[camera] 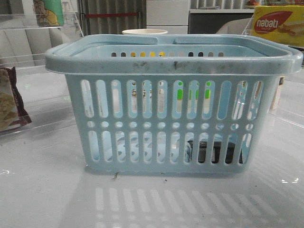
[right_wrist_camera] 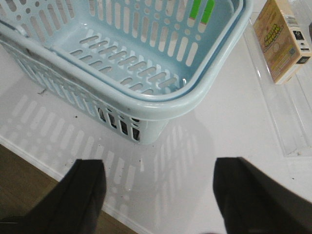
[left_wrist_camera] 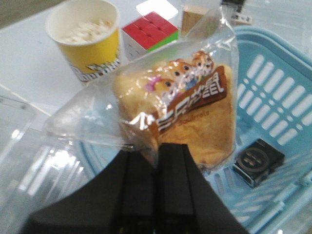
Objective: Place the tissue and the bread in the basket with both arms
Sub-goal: 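Carry the bread bun over the basket and open the left gripper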
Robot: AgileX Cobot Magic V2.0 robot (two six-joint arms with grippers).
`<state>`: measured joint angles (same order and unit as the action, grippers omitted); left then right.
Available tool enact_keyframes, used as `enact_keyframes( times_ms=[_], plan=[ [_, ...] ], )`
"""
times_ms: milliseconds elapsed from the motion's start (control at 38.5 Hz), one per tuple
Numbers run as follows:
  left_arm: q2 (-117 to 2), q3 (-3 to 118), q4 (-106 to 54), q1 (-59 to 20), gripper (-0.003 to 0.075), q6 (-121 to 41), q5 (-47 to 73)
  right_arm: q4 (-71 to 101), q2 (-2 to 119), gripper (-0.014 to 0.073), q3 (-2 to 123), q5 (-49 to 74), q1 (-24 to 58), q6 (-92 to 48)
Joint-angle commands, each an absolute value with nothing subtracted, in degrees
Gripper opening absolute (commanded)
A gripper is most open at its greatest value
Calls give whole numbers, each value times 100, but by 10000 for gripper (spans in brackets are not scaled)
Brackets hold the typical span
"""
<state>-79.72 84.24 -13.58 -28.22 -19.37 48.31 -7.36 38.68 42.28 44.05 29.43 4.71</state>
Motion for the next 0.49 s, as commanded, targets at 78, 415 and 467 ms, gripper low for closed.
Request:
enact_keyframes(
  times_ms=[78, 415, 467],
  plan=[
    [-7982, 8173, -1480, -3366, 91, -1941, 3806, -846, 3872, 569, 4376, 4042, 2951, 459],
    [-8725, 8162, -1480, -3536, 91, -1941, 3736, -846, 3872, 569, 4376, 4042, 2951, 459],
    [-8806, 8162, -1480, -3536, 91, -1941, 3724, -846, 3872, 569, 4376, 4042, 2951, 459]
  ],
)
